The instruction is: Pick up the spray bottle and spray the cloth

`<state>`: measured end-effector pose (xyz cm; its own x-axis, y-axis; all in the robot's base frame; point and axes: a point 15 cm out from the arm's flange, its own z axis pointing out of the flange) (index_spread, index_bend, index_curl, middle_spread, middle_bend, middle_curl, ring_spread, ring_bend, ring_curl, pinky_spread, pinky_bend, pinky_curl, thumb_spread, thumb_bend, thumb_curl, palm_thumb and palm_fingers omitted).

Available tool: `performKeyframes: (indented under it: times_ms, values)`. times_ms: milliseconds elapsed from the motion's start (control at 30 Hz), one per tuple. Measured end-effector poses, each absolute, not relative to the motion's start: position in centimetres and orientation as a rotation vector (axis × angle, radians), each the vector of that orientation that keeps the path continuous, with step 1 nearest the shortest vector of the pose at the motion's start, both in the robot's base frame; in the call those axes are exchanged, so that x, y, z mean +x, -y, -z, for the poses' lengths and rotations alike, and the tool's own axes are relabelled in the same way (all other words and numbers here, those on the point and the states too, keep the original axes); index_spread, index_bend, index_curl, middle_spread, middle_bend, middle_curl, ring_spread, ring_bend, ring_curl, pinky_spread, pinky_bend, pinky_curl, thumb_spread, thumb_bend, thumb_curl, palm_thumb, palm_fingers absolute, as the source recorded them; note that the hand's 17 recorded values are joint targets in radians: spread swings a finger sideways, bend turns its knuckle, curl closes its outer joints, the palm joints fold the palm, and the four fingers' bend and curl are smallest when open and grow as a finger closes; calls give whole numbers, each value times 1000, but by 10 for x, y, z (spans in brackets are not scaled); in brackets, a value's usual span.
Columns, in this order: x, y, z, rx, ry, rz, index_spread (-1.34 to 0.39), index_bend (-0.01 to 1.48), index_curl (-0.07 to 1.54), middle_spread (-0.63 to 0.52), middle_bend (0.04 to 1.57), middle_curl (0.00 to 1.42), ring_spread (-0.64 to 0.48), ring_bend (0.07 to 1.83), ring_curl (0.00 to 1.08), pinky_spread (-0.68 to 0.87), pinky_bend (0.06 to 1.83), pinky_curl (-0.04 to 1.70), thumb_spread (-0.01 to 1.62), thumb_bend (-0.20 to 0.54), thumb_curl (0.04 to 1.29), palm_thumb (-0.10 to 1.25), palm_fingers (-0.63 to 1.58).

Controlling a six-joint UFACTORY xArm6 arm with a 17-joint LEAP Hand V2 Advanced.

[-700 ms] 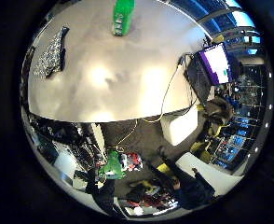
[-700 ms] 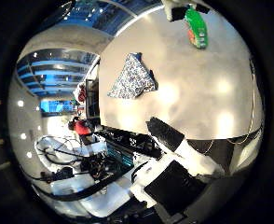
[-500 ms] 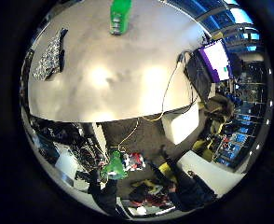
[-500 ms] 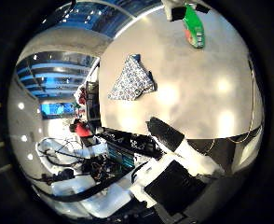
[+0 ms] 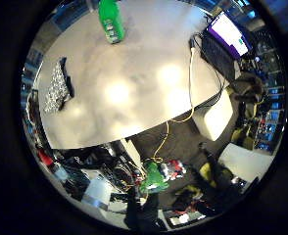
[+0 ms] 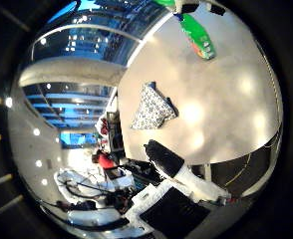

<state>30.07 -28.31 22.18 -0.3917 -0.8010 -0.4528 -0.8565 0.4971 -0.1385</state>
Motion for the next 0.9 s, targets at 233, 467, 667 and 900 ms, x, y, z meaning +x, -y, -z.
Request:
performKeyframes:
  times_ms: [233,467,667,900]
  values:
    - [313,293,-193,-1096,-2234,-228,-182,129,227,154,188,323,190,293,262,406,430,356,976,-38,280,406,-11]
    - [343,298,-169,-934,-2149,-224,-172,124,193,213,173,289,219,273,256,396,438,343,936,-32,283,361,-90]
    - [378,297,-161,-891,-2105,-229,-172,126,182,217,171,274,222,269,257,391,431,335,930,-30,287,358,-88]
    - [410,319,-157,-862,-2090,-191,-163,132,182,208,178,270,216,260,259,390,413,327,930,-30,290,373,-67]
